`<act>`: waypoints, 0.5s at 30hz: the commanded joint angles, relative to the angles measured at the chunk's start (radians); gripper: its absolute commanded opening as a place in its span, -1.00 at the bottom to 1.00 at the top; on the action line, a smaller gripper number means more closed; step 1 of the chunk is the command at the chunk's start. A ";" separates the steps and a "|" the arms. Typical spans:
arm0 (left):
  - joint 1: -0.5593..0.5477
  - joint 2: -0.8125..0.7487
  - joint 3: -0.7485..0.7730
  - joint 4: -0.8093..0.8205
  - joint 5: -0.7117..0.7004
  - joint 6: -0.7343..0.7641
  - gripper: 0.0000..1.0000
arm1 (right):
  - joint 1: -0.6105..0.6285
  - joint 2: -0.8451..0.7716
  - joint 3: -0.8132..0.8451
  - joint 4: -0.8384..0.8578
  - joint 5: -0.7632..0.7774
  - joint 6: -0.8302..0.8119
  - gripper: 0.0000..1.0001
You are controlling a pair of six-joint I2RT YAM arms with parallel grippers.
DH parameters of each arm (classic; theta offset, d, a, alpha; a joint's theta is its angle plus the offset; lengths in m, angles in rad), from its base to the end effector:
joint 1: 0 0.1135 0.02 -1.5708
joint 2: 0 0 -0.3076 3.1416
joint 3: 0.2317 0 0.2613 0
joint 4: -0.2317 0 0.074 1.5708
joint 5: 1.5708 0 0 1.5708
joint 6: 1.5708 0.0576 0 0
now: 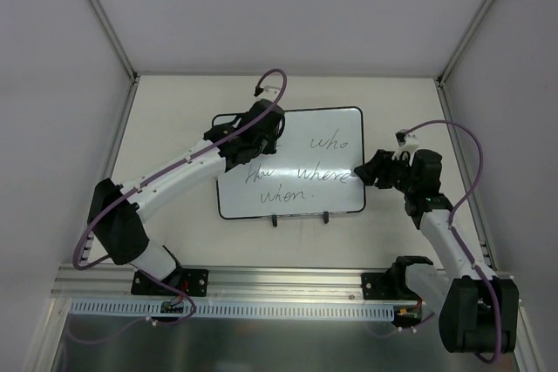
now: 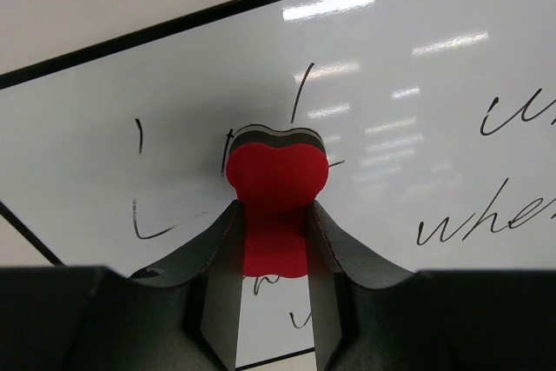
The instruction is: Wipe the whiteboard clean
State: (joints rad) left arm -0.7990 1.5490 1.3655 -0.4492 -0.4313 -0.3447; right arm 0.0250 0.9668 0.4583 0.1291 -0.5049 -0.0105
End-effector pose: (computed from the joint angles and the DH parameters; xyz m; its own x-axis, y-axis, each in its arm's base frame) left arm 0.2796 -0.2528 0.3589 -0.5287 0.1031 -0.8425 0.2521 0.9669 -0.0398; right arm 0.2115 0.0332 0.2492 -0.3653 -0.0183 -0.9307 -0.4749 0.8636 0.1694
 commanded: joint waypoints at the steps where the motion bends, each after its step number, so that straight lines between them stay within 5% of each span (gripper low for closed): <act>1: -0.006 -0.082 -0.016 0.015 -0.052 0.042 -0.94 | 0.006 -0.036 0.065 -0.038 0.016 -0.035 0.29; 8: -0.002 -0.164 -0.037 0.014 -0.090 0.098 -0.93 | -0.020 0.061 0.278 -0.095 -0.044 -0.097 0.82; 15: 0.014 -0.219 -0.069 0.015 -0.080 0.102 -0.91 | -0.074 0.266 0.575 -0.276 -0.233 -0.216 0.82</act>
State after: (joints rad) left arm -0.7967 1.3682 1.3125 -0.4488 -0.4843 -0.2668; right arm -0.0200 1.1717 0.9340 -0.0673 -0.6140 -0.1513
